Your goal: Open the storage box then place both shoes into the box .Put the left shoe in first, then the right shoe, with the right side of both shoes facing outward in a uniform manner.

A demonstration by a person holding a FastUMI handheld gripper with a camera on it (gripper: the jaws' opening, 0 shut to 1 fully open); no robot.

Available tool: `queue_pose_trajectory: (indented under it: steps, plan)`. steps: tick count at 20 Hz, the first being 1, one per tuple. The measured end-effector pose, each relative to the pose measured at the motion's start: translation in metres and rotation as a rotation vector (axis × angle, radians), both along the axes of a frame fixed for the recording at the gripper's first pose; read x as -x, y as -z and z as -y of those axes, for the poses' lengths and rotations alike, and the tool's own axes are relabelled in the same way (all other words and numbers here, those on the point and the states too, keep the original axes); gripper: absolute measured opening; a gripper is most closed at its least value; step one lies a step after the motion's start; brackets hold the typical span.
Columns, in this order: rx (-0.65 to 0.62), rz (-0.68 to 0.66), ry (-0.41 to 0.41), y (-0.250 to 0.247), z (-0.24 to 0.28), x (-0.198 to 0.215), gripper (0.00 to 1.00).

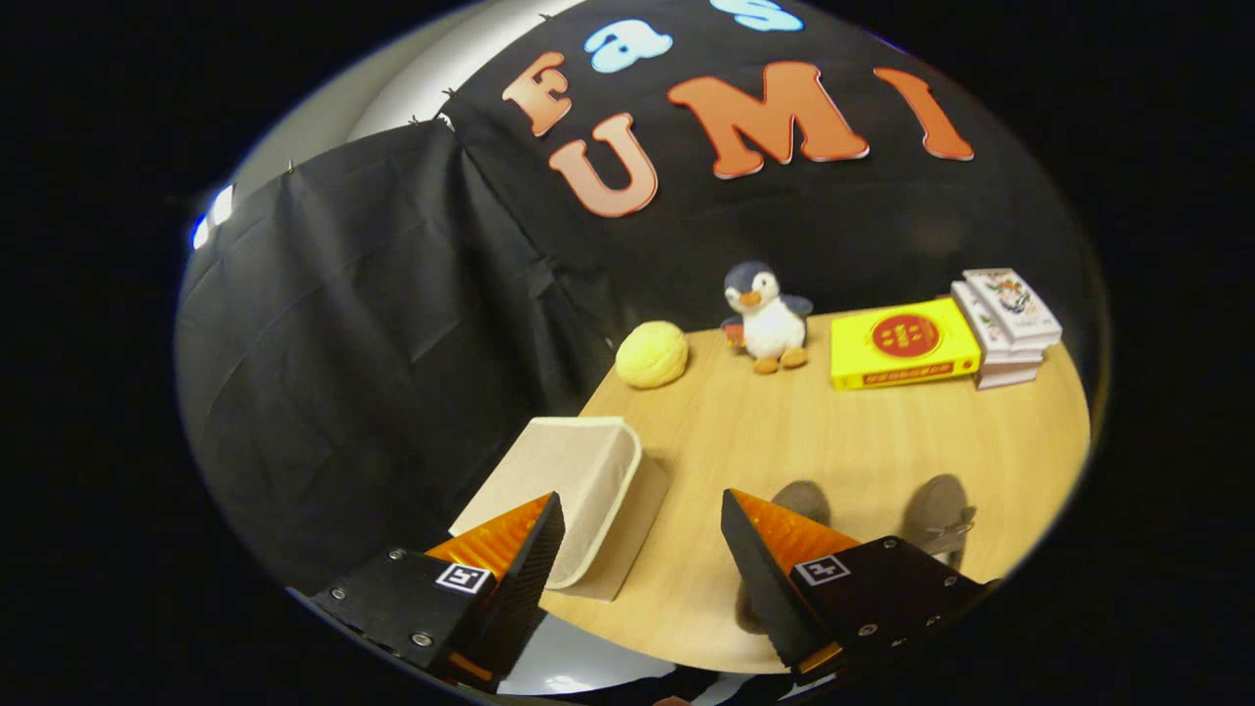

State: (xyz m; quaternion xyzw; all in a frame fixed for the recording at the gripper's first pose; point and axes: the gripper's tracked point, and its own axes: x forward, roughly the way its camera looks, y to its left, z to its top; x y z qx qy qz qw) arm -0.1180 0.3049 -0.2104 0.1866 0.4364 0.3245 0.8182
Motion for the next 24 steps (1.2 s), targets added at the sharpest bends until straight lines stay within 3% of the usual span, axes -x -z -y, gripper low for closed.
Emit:
queue_pose_trajectory:
  steps: [4, 10, 14, 20, 24]
  plan:
    - [-0.063, -0.187, -0.103, 0.034, -0.050, 0.031, 0.97]
    - [-0.098, -0.362, -0.216, 0.084, -0.109, 0.065, 0.97]
    - [-0.108, -0.462, -0.226, 0.113, -0.128, 0.076, 0.97]
    - [-0.245, -0.536, -0.197, 0.095, -0.153, 0.077, 0.95]
    - [-0.329, -0.525, -0.194, 0.063, -0.147, 0.068, 0.83]
